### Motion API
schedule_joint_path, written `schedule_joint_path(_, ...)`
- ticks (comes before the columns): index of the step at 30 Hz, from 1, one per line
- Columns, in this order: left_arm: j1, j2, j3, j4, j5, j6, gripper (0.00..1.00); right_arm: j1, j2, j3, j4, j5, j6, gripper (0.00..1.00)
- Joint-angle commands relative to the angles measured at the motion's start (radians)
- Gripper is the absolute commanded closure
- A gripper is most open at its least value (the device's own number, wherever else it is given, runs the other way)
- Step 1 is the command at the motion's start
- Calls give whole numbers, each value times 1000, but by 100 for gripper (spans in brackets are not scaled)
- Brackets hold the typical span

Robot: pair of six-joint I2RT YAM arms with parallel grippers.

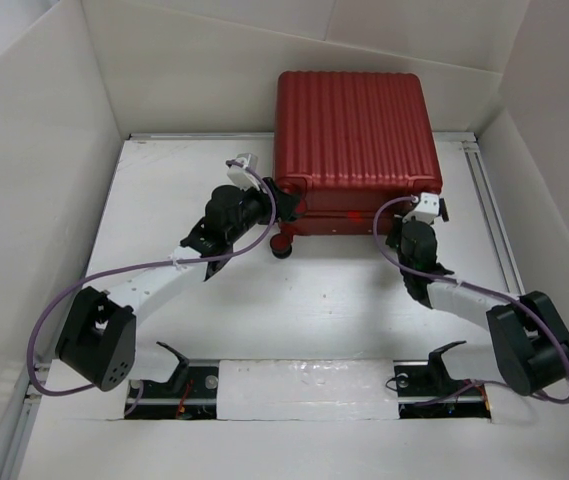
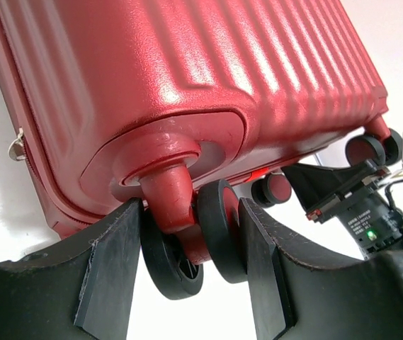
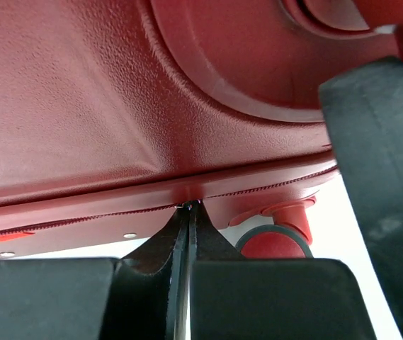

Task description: Pack the luggage

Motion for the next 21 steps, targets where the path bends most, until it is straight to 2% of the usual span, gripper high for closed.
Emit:
schedule_joint_path(1,-28,-87,-12,29,114,46,100,-15,3,19,169,-28,5,100)
schedule_joint_path(7,-28,-66,-12,70,174,13,100,52,15,-10,223,-60,17,100)
schedule_joint_path(11,-88,-45,8,81,176,2,100,234,130,23,307,-42,54,100)
schedule_joint_path(12,-120,-35,8,81,175,2,100,321,159,36,333,-32,54,100)
schedule_joint_path(15,-145,-35,28,81,189,-13,100,470,259,79,424,-11,83,100)
schedule_joint_path(18,-154,-49,28,91,224,-41,100,541,321,93,493,11,126,100)
schedule_joint_path(21,-165,-86,8,115,249,-81,100,594,415,93,664,-92,169,100)
